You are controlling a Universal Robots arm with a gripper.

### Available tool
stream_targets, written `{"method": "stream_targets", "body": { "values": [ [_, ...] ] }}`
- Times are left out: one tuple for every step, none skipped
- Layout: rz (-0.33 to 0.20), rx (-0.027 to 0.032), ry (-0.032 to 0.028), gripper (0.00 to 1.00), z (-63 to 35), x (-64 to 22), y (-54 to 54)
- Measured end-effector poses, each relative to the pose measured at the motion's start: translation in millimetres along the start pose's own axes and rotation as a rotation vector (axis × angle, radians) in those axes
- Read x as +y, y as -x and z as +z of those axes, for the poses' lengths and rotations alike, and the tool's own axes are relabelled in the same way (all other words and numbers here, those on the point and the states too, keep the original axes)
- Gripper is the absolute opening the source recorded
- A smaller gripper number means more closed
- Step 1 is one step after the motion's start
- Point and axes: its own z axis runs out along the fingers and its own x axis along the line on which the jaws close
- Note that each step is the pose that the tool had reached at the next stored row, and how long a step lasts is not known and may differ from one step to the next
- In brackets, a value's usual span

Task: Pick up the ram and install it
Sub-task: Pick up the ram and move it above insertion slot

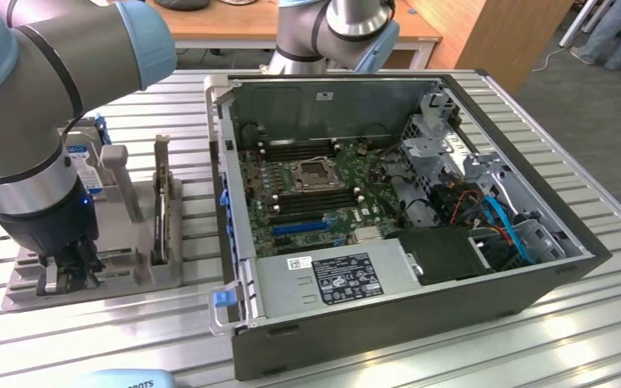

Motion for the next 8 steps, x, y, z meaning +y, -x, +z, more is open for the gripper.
{"method": "stream_targets", "body": {
  "values": [
    [0.000, 0.0000, 0.0000, 0.29, 0.3, 0.0, 0.0],
    [0.000, 0.0001, 0.0001, 0.29, 0.3, 0.0, 0.0],
    [0.000, 0.0001, 0.0001, 0.29, 0.4, 0.0, 0.0],
    [0.000, 0.0000, 0.0000, 0.29, 0.4, 0.0, 0.0],
    [0.000, -0.0002, -0.0001, 0.29, 0.6, 0.2, 0.0],
    [0.000, 0.0000, 0.0000, 0.29, 0.5, 0.3, 0.3],
    [0.000, -0.0001, -0.0001, 0.29, 0.6, 0.3, 0.4],
    [0.000, -0.0001, -0.0001, 0.29, 0.5, 0.2, 0.4]
  ]
}}
